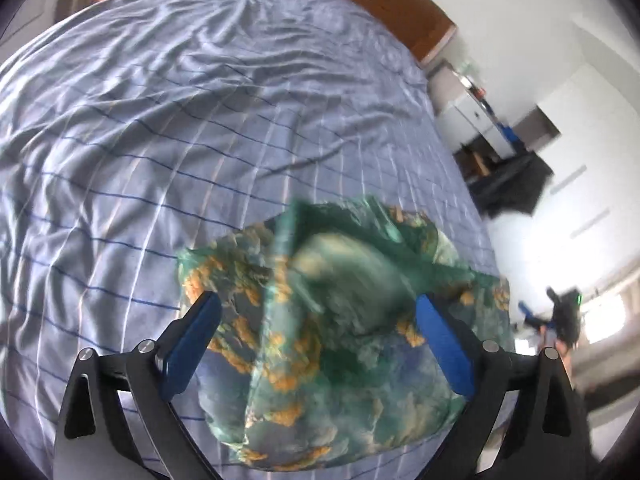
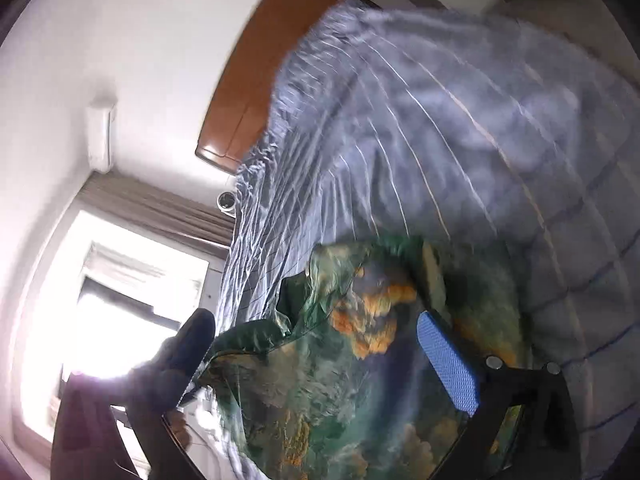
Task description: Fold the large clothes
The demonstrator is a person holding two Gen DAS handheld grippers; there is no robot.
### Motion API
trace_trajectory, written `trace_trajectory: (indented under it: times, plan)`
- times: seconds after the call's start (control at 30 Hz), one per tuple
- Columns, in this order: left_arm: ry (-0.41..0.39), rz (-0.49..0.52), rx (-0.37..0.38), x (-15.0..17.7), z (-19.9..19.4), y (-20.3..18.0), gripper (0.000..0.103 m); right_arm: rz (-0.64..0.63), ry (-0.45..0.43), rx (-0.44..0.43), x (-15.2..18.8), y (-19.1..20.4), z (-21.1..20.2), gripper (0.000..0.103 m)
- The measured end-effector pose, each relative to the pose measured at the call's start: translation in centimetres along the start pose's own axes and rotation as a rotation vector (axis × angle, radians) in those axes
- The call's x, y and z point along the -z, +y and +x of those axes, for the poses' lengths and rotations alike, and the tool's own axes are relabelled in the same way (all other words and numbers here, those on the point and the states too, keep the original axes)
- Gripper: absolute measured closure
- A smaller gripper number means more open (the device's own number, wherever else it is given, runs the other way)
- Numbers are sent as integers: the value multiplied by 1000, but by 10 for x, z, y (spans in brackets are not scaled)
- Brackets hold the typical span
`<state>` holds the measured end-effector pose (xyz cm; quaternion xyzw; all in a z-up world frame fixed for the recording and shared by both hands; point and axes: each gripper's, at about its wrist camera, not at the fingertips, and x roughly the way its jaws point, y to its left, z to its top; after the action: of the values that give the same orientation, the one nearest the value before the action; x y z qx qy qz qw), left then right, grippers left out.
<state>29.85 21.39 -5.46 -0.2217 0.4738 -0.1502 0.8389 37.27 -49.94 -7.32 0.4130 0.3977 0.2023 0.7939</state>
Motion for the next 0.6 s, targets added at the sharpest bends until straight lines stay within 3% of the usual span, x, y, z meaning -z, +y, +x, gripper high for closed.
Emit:
trace_trajectory:
  times: [0.07,0.17,0.23,0.27,0.3,0.33,0.37,0.47,0.6]
  plan:
    - [64,45,-2,4,21,-5,6,-150,42,139,-1,18,7,0]
    - [126,147,-125,9,67,-23,9,-341,124,342,7,35,36,0]
    - [148,176,-205,11,95,-29,28,-411,179,456,15,35,64,1]
    - [156,169,-227,12,101,-29,48,-417,195,492,18,33,73,4]
    - [162,150,-273,14,109,-26,80,-408,208,532,21,30,83,33]
    - [162,140,-310,15,112,-22,88,-398,213,562,24,28,87,77]
    - [154,129,-315,16,111,-19,90,-390,207,605,26,28,89,86]
    - [52,78,-307,11,80,-18,95,-452,136,654,31,48,78,89]
    - [-101,54,-291,-15,45,-27,95,-591,-38,660,18,100,50,89]
